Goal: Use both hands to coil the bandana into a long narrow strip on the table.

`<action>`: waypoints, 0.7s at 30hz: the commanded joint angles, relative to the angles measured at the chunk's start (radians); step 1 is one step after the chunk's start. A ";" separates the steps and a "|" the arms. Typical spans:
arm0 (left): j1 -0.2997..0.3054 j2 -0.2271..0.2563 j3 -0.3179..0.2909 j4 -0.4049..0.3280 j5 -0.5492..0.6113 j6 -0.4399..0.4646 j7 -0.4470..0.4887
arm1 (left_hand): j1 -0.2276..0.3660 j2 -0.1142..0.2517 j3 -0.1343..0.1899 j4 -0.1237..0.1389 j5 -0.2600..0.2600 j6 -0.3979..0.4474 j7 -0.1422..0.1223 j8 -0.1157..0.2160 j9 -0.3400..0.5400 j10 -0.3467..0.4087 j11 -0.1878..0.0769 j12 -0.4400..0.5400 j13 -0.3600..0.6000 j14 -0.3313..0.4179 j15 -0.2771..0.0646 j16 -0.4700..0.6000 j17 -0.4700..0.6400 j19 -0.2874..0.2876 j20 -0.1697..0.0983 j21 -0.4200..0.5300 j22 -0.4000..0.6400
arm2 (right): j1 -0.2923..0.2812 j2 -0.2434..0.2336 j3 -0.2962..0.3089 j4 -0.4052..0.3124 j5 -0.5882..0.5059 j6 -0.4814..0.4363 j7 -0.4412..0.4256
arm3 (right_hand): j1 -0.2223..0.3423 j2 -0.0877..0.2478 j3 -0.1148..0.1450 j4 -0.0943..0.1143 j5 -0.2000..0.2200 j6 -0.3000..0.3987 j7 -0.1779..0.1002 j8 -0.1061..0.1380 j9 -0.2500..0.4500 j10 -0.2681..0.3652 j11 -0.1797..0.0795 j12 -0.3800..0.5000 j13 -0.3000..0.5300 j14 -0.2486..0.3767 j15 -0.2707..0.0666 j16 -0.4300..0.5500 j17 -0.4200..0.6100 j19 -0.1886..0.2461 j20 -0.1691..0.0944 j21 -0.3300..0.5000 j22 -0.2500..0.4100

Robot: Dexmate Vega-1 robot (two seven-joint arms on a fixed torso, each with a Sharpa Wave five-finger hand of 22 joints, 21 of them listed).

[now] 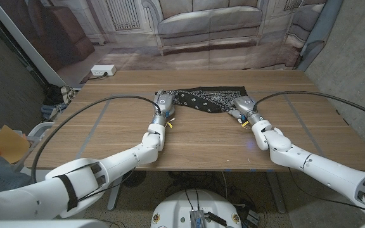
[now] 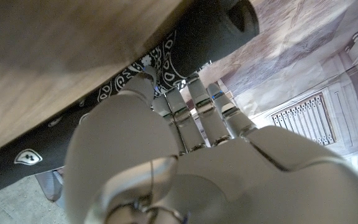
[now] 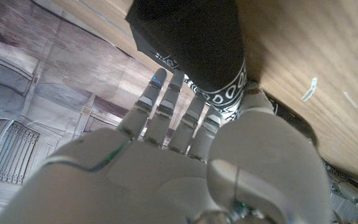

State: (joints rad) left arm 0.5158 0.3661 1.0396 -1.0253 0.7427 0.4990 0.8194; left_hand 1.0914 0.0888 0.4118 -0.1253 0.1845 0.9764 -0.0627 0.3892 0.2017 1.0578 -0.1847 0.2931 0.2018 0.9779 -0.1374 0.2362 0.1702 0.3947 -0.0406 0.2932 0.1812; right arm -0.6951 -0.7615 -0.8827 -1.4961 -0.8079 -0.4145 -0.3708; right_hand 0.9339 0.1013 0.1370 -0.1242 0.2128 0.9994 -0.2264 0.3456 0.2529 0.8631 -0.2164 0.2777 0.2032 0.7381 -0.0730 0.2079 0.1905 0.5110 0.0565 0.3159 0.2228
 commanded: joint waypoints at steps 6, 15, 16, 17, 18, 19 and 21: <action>0.047 0.095 -0.049 -0.268 -0.034 0.096 -0.125 | 0.011 0.007 0.021 0.001 0.001 0.045 0.031 0.020 0.005 0.075 0.004 0.021 0.030 0.081 -0.035 -0.012 0.002 0.030 -0.016 -0.001 -0.002 | -0.022 -0.029 0.031 -0.054 0.034 0.018 -0.015 | 0.011 0.022 0.014 -0.001 -0.007 0.035 0.001 0.021 0.008 0.039 -0.002 0.008 0.002 0.026 -0.109 0.007 0.001 -0.013 -0.010 0.004 0.000; 0.097 0.148 -0.066 -0.405 -0.011 0.150 -0.199 | 0.013 0.000 0.024 -0.002 0.001 0.052 0.027 0.029 0.013 0.084 0.005 0.023 0.040 0.091 -0.037 -0.021 0.000 0.022 -0.019 -0.010 -0.003 | -0.058 -0.053 0.052 -0.101 0.046 -0.005 0.001 | 0.013 0.023 0.015 -0.001 -0.008 0.039 0.001 0.025 0.009 0.044 -0.002 0.006 0.001 0.029 -0.109 0.006 0.001 -0.022 -0.005 0.001 -0.001; 0.102 0.151 -0.067 -0.417 -0.008 0.157 -0.207 | 0.013 -0.001 0.024 -0.002 0.001 0.052 0.027 0.028 0.013 0.085 0.005 0.023 0.041 0.090 -0.037 -0.022 0.000 0.020 -0.018 -0.011 -0.003 | -0.063 -0.056 0.055 -0.107 0.048 -0.008 0.002 | 0.013 0.023 0.015 -0.001 -0.008 0.039 0.001 0.025 0.009 0.044 -0.002 0.006 0.000 0.029 -0.109 0.005 0.001 -0.023 -0.005 0.000 -0.001; 0.108 0.157 -0.069 -0.431 -0.006 0.164 -0.217 | 0.012 -0.003 0.024 -0.003 0.000 0.054 0.025 0.029 0.013 0.085 0.004 0.023 0.043 0.089 -0.038 -0.024 0.000 0.020 -0.019 -0.012 -0.003 | -0.068 -0.060 0.058 -0.112 0.050 -0.009 0.003 | 0.013 0.023 0.015 -0.001 -0.008 0.039 0.001 0.025 0.009 0.044 -0.002 0.006 0.000 0.029 -0.109 0.005 0.001 -0.023 -0.005 0.000 -0.001; 0.114 0.161 -0.071 -0.445 -0.003 0.171 -0.225 | 0.012 -0.004 0.024 -0.002 0.000 0.054 0.025 0.029 0.013 0.085 0.003 0.022 0.044 0.088 -0.039 -0.026 -0.001 0.018 -0.017 -0.013 -0.003 | -0.074 -0.063 0.062 -0.117 0.053 -0.012 0.001 | 0.014 0.023 0.015 -0.001 -0.008 0.039 0.001 0.025 0.009 0.045 -0.002 0.006 0.000 0.030 -0.109 0.005 0.001 -0.023 -0.005 0.000 -0.001; 0.121 0.165 -0.074 -0.456 -0.002 0.177 -0.229 | 0.011 -0.004 0.025 -0.001 0.000 0.053 0.025 0.029 0.012 0.084 0.002 0.021 0.046 0.087 -0.039 -0.028 -0.001 0.017 -0.016 -0.015 -0.003 | -0.079 -0.067 0.065 -0.123 0.055 -0.015 0.001 | 0.014 0.023 0.015 -0.001 -0.008 0.039 0.001 0.026 0.009 0.045 -0.002 0.005 0.000 0.030 -0.109 0.005 0.001 -0.024 -0.005 0.000 -0.001; 0.133 0.173 -0.076 -0.482 0.006 0.192 -0.243 | 0.010 -0.005 0.025 -0.001 0.000 0.053 0.025 0.029 0.012 0.084 0.003 0.021 0.048 0.086 -0.039 -0.031 -0.001 0.018 -0.015 -0.016 -0.002 | -0.090 -0.076 0.073 -0.138 0.060 -0.017 0.002 | 0.014 0.023 0.015 -0.001 -0.008 0.039 0.001 0.026 0.009 0.045 -0.002 0.005 0.000 0.030 -0.109 0.005 0.001 -0.024 -0.004 0.000 -0.001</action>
State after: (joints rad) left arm 0.5877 0.4816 0.9864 -1.3445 0.7246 0.6248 0.6572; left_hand 1.1003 0.0874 0.4270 -0.1269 0.1806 1.0064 -0.0498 0.4112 0.2119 1.1321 -0.1751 0.3085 0.2440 1.0613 -0.1748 0.2113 0.1674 0.4175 -0.0433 0.2808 0.1766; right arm -0.7417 -0.8050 -0.8386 -1.5781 -0.7672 -0.4129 -0.3764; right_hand 0.9415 0.1167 0.1466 -0.1228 0.2051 1.0290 -0.2250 0.3663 0.2579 0.8993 -0.2220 0.2813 0.2001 0.7559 -0.0785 0.2079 0.1907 0.4920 0.0535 0.3159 0.2182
